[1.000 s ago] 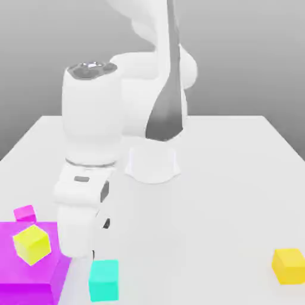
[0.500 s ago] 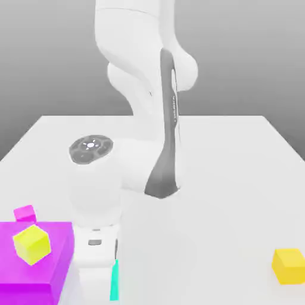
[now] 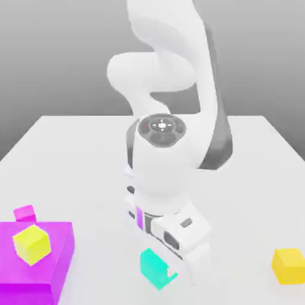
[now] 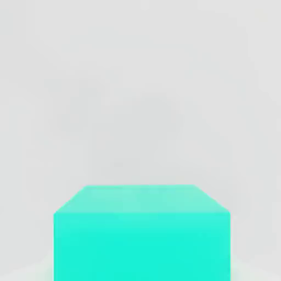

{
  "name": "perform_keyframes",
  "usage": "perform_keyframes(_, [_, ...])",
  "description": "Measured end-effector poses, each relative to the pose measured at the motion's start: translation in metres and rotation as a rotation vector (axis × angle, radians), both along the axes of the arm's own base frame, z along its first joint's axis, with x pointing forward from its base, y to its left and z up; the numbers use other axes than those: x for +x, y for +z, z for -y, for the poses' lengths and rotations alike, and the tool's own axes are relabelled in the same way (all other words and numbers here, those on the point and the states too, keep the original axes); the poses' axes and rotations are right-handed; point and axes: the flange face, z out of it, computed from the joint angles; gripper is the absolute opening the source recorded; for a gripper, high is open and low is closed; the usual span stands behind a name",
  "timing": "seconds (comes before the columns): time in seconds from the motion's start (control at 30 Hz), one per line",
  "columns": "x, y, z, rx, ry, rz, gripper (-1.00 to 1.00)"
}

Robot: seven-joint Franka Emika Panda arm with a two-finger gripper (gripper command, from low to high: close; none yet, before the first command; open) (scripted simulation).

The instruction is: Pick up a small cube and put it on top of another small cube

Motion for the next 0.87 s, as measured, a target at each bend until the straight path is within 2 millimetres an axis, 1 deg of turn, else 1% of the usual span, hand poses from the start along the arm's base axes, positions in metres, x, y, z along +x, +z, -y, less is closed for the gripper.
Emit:
perform_keyframes(0.13, [-0.005, 0.004, -0.058, 0.026, 0.348, -0.011, -1.0])
perform_keyframes(0.27, [-0.014, 0.015, -0.114, 0.052, 0.695, -0.006, -1.0])
perform_keyframes(0.4, [-0.028, 0.033, -0.168, 0.071, 1.044, 0.017, -1.0])
perform_keyframes(0.53, [-0.045, 0.059, -0.218, 0.076, 1.386, 0.061, -1.0])
perform_keyframes(0.57, [-0.047, 0.06, -0.225, 0.075, 1.437, 0.07, -1.0])
perform_keyframes(0.6, [-0.048, 0.055, -0.229, 0.075, 1.462, 0.075, -1.0])
perform_keyframes(0.67, [-0.048, 0.038, -0.232, 0.075, 1.48, 0.08, -1.0])
perform_keyframes(0.73, [-0.049, 0.016, -0.233, 0.075, 1.486, 0.079, -1.0])
perform_keyframes(0.77, [-0.05, 0.007, -0.233, 0.075, 1.488, 0.078, 1.0])
perform_keyframes(0.87, [-0.05, 0.007, -0.233, 0.075, 1.488, 0.078, 1.0])
